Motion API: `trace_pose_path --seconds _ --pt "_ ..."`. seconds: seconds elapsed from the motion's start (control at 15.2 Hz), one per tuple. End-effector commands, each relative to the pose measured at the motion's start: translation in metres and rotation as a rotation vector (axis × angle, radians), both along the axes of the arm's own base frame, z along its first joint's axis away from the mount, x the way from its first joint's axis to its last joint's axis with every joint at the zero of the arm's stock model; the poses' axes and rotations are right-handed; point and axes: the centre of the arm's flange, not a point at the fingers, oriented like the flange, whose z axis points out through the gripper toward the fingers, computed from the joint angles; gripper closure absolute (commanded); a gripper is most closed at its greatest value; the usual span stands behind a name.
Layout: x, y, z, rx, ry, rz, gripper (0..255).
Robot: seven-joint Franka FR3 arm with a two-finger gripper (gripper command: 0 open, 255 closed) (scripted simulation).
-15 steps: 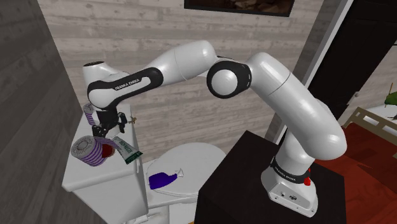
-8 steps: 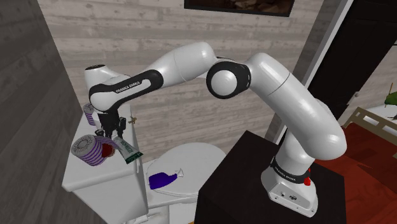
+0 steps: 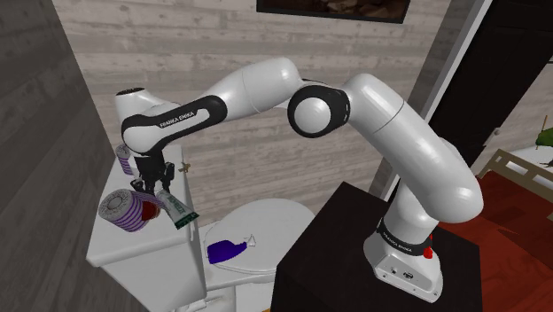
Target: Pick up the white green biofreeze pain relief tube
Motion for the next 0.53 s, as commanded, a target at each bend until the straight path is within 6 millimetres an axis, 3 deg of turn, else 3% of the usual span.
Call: trace_pose_path --seconds 0.0,0.46 --pt "0.000 0.000 0.010 0.000 0.000 0.000 255" --pt "0.000 0.000 0.047 0.000 0.000 0.000 255"
